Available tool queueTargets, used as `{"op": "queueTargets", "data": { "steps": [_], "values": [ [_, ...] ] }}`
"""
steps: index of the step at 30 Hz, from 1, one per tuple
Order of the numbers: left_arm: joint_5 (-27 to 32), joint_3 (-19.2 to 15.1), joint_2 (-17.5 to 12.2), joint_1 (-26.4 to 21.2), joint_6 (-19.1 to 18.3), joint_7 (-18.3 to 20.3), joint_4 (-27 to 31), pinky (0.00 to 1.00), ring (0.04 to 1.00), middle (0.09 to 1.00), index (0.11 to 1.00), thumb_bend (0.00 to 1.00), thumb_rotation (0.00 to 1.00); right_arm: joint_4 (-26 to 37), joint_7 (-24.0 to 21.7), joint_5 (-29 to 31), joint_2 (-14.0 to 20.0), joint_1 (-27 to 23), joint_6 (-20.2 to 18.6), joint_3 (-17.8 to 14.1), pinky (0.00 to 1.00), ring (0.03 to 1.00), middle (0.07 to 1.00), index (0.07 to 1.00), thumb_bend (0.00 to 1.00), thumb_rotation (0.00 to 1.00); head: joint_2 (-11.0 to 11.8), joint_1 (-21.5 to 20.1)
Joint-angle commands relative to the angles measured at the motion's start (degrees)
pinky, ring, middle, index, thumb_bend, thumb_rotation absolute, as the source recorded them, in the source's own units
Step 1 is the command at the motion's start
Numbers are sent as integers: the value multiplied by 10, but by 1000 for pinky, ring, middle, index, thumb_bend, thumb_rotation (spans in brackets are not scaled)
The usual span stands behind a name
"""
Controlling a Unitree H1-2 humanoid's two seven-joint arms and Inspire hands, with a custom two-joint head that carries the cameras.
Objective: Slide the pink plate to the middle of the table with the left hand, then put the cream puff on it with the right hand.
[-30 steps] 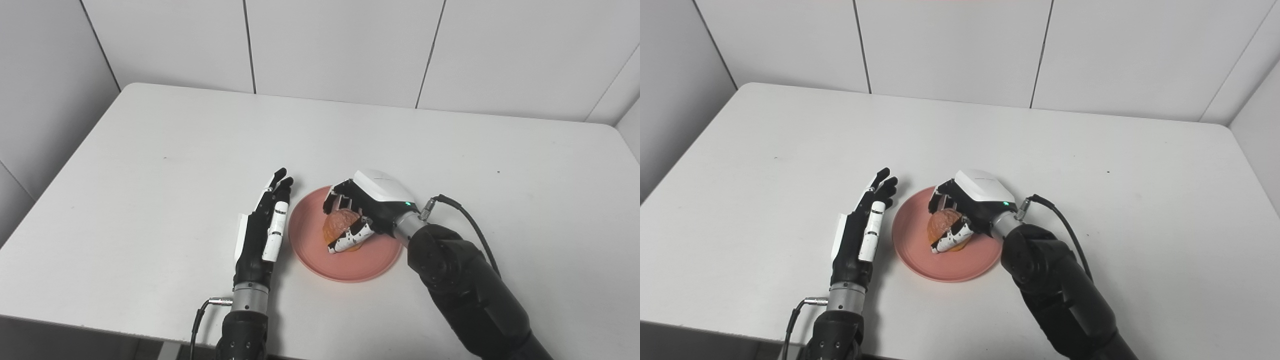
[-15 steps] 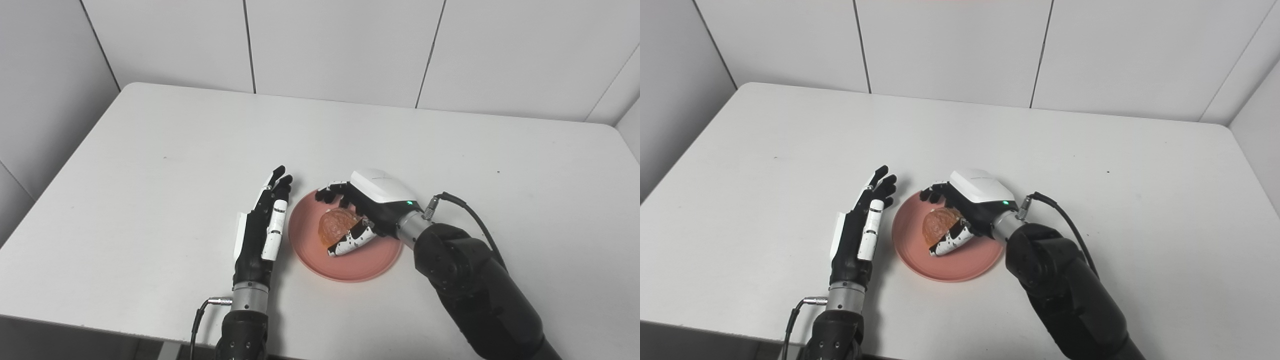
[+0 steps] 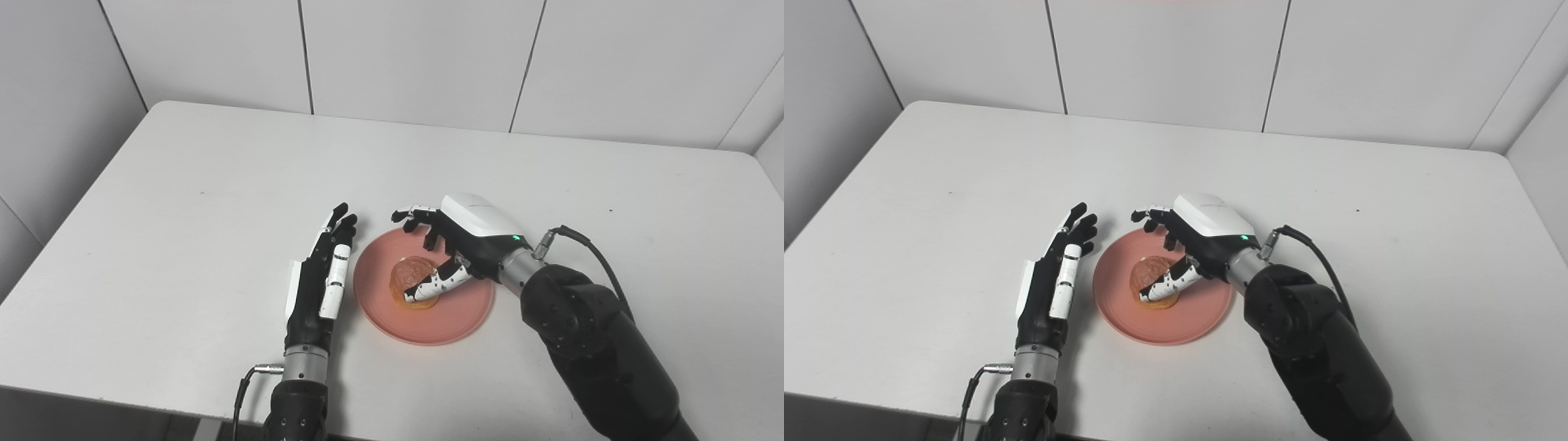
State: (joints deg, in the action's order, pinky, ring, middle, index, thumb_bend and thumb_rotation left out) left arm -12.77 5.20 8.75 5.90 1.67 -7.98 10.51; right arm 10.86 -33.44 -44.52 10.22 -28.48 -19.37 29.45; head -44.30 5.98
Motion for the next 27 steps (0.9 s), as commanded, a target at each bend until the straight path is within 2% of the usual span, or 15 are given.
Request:
{"op": "queueTargets", "data": {
  "steps": [1,5,7,11,12,13,17,20,23,27],
  "values": [
    [-1,1,0,-1,12,-2,11,865,880,879,877,488,1000,29,9,-1,4,-27,11,-13,468,668,794,864,853,308,0,0],
    [-2,0,-4,-1,13,-1,11,868,881,880,877,491,1000,51,37,21,5,-16,22,-45,536,752,851,899,865,356,0,-3],
    [-2,0,-4,0,13,-1,12,868,881,879,876,495,1000,59,66,42,3,-4,38,-70,571,777,866,910,872,389,1,-5],
    [-2,-1,-6,1,12,0,15,856,880,881,878,508,1000,68,124,102,-6,28,72,-123,674,825,893,931,859,514,2,-10],
    [-1,-2,-7,1,14,0,14,855,881,883,879,512,998,70,135,117,-8,36,78,-135,722,857,917,956,842,600,2,-10],
    [0,-2,-8,1,14,1,14,855,882,883,879,514,996,73,146,129,-8,47,83,-147,739,868,926,965,836,629,2,-11],
    [4,-4,-11,2,14,4,14,859,887,888,883,513,1000,86,165,160,-9,76,80,-172,820,931,977,998,799,862,3,-14],
    [8,-6,-12,3,10,6,18,859,886,887,882,514,994,102,178,170,-13,108,69,-186,853,952,996,1000,800,967,2,-16],
    [7,-6,-16,3,13,8,17,864,890,890,884,509,1000,111,194,190,-25,140,65,-202,885,965,1000,1000,790,996,2,-17],
    [10,-7,-22,3,19,12,11,871,896,895,889,515,1000,100,214,215,-34,172,87,-211,918,989,1000,1000,757,1000,2,-18]
  ]
}}
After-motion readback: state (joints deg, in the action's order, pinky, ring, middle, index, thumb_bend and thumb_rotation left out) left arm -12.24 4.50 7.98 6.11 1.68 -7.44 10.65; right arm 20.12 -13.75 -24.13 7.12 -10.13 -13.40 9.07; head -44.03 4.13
